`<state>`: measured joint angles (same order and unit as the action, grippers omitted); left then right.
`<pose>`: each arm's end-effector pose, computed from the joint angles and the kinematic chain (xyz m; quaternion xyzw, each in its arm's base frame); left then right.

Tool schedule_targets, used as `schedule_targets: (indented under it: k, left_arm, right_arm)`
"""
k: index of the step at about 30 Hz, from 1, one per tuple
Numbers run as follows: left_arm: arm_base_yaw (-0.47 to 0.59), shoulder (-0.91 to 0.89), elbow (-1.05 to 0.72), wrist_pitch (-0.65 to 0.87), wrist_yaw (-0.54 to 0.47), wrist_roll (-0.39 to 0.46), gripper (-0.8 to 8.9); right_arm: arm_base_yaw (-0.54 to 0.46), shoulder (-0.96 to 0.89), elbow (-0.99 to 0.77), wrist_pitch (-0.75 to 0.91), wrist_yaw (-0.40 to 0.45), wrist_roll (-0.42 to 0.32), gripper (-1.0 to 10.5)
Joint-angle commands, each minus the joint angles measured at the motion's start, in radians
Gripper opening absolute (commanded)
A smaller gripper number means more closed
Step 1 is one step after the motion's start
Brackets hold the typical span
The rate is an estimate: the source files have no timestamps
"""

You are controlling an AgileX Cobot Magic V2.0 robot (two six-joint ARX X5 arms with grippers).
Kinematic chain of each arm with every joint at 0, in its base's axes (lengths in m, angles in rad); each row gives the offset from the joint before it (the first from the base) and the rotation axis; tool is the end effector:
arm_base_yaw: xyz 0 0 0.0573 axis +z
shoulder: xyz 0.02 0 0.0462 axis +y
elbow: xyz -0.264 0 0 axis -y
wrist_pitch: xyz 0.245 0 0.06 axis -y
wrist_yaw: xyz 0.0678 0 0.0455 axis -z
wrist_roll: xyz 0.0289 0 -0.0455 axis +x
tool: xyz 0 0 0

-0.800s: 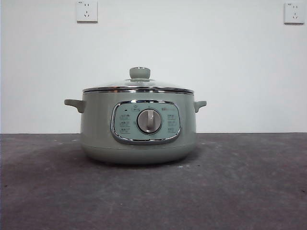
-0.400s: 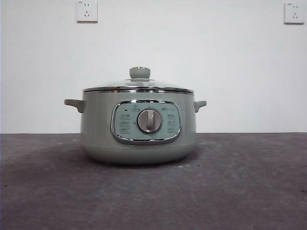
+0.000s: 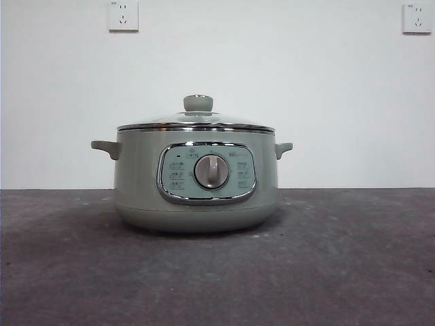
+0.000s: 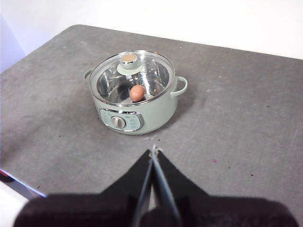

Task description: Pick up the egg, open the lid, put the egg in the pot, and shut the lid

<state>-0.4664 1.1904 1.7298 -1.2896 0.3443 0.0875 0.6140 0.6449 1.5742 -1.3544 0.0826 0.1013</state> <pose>0.1482 -0.0856 0.4612 0.0597 0.3493 -0.3826 0.8533 -0.0023 -0.0045 0.4546 -0.0242 0.2110 0.2463 0.9456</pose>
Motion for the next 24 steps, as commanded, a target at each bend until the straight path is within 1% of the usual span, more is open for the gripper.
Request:
schedule_targets:
  k: [1,4,6,7,10,12,14,15,17,19,21,24]
  left_arm:
    - [0.003,-0.001,0.002,0.000,0.003,-0.002,-0.04]
    - [0.003,0.001,0.002,0.005,0.000,0.003,-0.04]
    - [0.004,0.001,0.002,0.025,-0.024,0.044,-0.04]
    - [0.004,0.001,0.002,0.036,-0.033,0.052,-0.04]
    - [-0.003,0.000,0.002,0.058,-0.024,0.050,-0.04]
    - [0.005,-0.007,0.002,0.056,-0.034,0.052,-0.04]
    - [0.010,-0.008,0.002,0.061,-0.035,0.100,-0.04]
    - [0.010,-0.012,0.002,0.071,-0.034,0.148,-0.04]
    - [0.013,-0.032,-0.003,0.135,-0.030,0.240,-0.04]
    - [0.030,-0.069,-0.017,0.238,-0.018,0.315,-0.04]
    - [0.071,-0.122,-0.054,0.338,0.013,0.357,-0.04]
    - [0.163,-0.214,-0.159,0.488,0.068,0.365,-0.04]
  right_arm:
    - [0.001,0.000,-0.008,-0.024,0.005,0.008,0.0]
    - [0.001,0.000,-0.008,-0.024,0.005,0.008,0.0]
    - [0.001,0.000,-0.008,-0.024,0.005,0.008,0.0]
    - [0.001,0.000,-0.008,-0.024,0.005,0.008,0.0]
    - [0.001,0.000,-0.008,-0.024,0.005,0.007,0.0]
    - [0.001,0.000,-0.008,-0.024,0.004,0.008,0.0]
    - [0.001,0.000,-0.008,-0.024,0.004,0.008,0.0]
    - [0.001,0.000,-0.008,-0.024,0.004,0.008,0.0]
    - [0.001,0.000,-0.008,-0.024,0.005,0.008,0.0]
    - [0.001,0.000,-0.008,-0.024,0.004,0.008,0.0]
    - [0.001,0.000,-0.008,-0.024,0.004,0.008,0.0]
    - [0.001,0.000,-0.008,-0.024,0.004,0.008,0.0]
